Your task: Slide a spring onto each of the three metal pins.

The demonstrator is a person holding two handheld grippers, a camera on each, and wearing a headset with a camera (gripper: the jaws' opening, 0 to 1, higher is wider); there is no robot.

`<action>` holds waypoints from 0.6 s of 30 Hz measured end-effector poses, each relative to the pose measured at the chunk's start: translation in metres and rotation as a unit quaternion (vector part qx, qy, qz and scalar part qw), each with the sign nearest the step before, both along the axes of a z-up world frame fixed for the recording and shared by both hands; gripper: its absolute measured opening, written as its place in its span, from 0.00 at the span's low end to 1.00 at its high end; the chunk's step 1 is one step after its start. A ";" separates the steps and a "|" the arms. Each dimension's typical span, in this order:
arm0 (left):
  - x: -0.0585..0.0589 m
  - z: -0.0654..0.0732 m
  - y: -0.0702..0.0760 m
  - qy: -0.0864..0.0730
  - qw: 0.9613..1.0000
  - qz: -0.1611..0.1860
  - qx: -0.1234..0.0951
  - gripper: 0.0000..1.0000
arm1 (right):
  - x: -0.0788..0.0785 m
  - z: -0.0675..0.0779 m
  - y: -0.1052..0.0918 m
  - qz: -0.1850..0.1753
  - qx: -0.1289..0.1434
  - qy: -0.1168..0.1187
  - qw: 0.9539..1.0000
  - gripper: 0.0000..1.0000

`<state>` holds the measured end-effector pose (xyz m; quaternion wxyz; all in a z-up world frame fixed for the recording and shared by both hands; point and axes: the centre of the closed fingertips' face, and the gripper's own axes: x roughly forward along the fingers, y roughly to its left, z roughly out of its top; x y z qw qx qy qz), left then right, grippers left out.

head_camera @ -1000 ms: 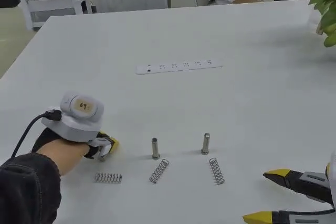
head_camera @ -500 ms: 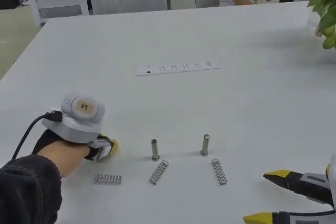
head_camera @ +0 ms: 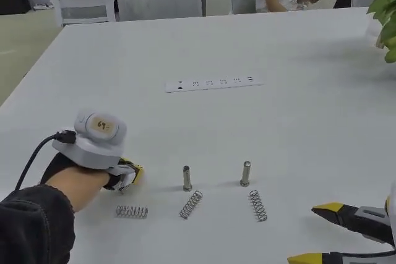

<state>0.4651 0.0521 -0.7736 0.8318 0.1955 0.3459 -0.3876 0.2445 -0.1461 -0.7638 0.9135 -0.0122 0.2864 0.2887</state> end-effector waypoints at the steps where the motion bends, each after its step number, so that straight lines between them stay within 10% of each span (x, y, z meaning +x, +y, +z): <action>1: -0.001 0.001 0.000 -0.001 1.000 0.000 -0.001 0.00 | 0.000 0.000 0.001 0.001 0.000 0.000 1.000 0.63; 18: -0.017 0.023 0.016 -0.017 0.999 0.007 -0.028 0.00 | 0.003 0.010 0.012 0.019 -0.007 -0.011 1.000 0.63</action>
